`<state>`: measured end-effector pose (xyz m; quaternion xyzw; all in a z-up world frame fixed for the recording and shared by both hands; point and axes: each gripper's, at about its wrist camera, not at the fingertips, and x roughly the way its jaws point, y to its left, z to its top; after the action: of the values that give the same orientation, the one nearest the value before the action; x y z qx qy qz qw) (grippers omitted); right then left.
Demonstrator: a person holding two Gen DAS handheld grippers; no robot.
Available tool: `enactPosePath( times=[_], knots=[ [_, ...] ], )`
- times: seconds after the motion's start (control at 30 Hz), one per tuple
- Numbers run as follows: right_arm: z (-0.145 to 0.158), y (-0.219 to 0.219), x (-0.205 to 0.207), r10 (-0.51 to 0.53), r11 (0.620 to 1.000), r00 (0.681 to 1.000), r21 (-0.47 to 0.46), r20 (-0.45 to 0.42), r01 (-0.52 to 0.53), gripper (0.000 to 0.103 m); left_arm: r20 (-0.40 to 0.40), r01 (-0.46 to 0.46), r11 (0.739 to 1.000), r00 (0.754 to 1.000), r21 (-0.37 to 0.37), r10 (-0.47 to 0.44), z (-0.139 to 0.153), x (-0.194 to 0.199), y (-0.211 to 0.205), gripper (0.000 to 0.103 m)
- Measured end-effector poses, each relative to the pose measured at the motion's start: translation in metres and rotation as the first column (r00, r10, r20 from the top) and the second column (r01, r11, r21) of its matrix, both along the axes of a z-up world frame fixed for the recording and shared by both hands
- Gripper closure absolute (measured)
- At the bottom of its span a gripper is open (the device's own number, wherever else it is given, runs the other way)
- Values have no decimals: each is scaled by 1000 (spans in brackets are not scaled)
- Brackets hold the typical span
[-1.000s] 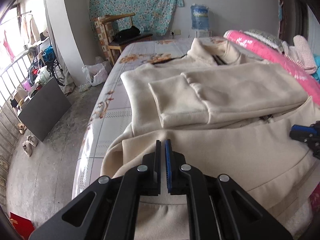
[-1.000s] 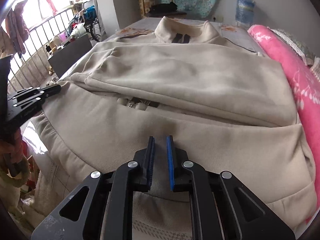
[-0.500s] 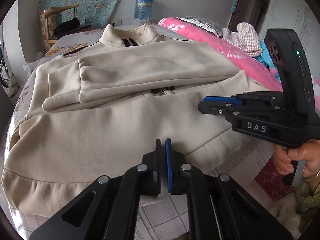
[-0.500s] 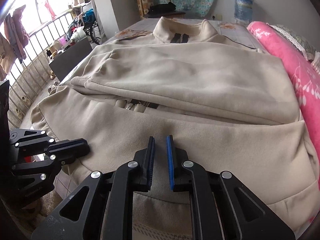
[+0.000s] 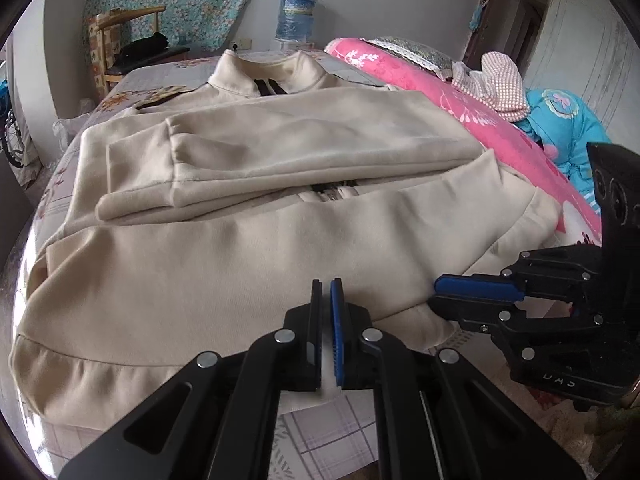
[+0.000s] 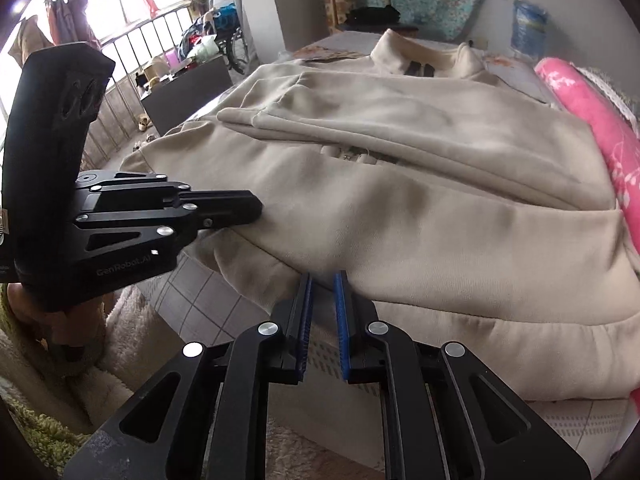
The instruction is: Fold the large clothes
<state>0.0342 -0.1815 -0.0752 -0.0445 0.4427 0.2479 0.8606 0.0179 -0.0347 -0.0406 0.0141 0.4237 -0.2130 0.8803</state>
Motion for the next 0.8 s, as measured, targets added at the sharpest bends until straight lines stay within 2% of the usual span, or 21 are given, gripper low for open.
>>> enactPosePath(
  times=[0.07, 0.17, 0.27, 0.33, 0.4, 0.5, 0.57, 0.63, 0.73, 0.8],
  knots=[
    [0, 2, -2, 0, 1000, 1000, -5, 9, 0, 93, 40, -46, 998, 998, -39, 47, 12, -6, 21, 97],
    [-1, 3, -3, 5, 1000, 1000, -12, 12, -5, 93, 58, -167, 985, 984, -45, 169, 20, -2, 58, 97],
    [-1, 0, -2, 6, 1000, 1000, 8, 4, -6, 93, -1, -296, 954, 955, -50, 297, 10, 17, 98, 97],
    [-2, -1, 0, 5, 1000, 1000, 19, -1, -5, 93, -87, -345, 938, 936, -27, 341, -7, 32, 117, 97],
    [-2, -1, 0, 3, 1000, 1000, 16, 0, -3, 93, -111, -367, 928, 927, -64, 359, -9, 29, 131, 97],
    [-1, 0, -2, -4, 1000, 1000, 12, 6, 4, 93, -93, -418, 908, 904, 22, 418, -5, 13, 137, 97],
    [-2, -1, -1, -8, 1000, 1000, 20, 3, 8, 93, -85, -439, 898, 894, 32, 440, -4, 3, 142, 97],
    [-2, -2, -1, -7, 1000, 1000, 28, -5, 7, 93, -72, -445, 895, 892, 27, 445, 0, 0, 141, 97],
    [-2, -2, 0, 0, 1000, 1000, 23, -4, 0, 93, -42, -399, 917, 916, -22, 398, 8, 7, 133, 97],
    [-2, -2, 0, -1, 1000, 1000, 26, -5, 1, 93, -53, -388, 920, 921, -55, 385, 5, 19, 131, 97]
  ],
)
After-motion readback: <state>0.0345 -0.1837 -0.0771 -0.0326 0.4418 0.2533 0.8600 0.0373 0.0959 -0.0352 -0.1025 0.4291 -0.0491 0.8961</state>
